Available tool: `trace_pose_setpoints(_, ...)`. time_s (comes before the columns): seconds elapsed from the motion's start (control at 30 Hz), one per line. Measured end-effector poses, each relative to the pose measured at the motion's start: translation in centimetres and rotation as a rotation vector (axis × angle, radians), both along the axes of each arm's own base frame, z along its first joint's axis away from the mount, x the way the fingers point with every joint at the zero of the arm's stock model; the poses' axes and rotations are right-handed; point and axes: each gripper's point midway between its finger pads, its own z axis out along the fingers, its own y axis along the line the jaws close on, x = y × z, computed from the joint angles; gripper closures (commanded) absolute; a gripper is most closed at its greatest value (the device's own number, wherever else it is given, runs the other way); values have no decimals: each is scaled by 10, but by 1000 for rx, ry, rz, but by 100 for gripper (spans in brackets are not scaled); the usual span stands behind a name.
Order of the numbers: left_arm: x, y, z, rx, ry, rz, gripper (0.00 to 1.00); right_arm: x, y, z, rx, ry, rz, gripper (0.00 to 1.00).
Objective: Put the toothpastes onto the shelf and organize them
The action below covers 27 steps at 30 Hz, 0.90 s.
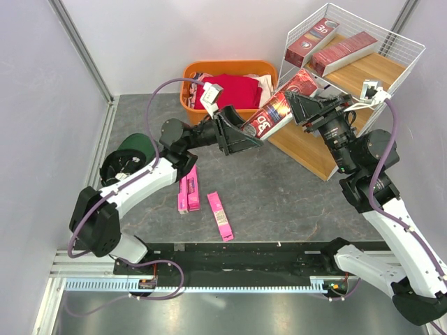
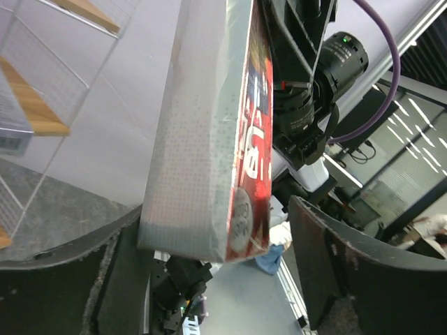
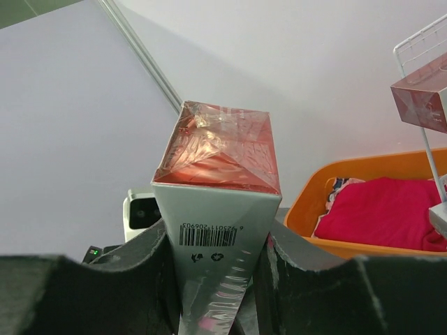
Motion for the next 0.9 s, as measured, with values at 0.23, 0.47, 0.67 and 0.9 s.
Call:
trace_pose_setpoints(0.23,-3,-6,-2,-7,7,-38,52,-1,1,2,4,-9,6,55)
trace_pose_setpoints(0.47,-6,-5,3,-33,9,-57,57,-4,1,6,6,-26,16,33)
trace_pose_setpoints(0.67,-4,-7,10,-49,-4,-64,64,4,-6,0,-18,-6,-45,9)
trace_pose_setpoints(0.9,9,-17,16,-49,9,-65,75,7,-37,6,-40,9,-205,3)
